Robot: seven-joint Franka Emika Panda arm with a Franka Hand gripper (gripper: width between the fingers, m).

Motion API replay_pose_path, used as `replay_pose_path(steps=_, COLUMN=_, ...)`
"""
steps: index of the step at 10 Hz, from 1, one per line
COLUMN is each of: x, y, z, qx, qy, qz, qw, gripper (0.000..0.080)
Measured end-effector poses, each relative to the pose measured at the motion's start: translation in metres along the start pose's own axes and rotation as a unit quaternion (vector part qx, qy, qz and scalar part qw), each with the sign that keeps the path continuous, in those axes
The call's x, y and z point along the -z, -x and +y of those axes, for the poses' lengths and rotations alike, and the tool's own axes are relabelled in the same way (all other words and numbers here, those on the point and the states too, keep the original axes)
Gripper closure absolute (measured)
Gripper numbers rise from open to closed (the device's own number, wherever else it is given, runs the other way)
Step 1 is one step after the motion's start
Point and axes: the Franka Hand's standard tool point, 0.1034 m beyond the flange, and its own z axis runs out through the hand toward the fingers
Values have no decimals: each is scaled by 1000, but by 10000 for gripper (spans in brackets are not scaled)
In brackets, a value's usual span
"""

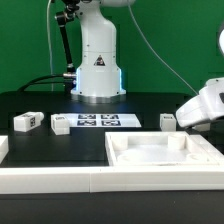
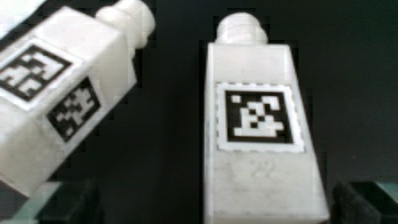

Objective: Assemble square table

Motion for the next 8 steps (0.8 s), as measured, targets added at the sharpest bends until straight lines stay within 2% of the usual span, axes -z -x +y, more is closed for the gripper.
replay_pose_path(steps=4, x=-5, y=-1, z=-9, qx=-20, qy=3, qz=2, qw=1000, gripper=163)
replay_pose_path(steps=6, x=-6, y=-1, z=-11, qx=-19, qy=5, qz=2, qw=1000, gripper=514)
replay_pose_path(steps=8, x=-6, y=-1, z=-11, qx=-18, qy=5, qz=2, qw=1000, gripper=509)
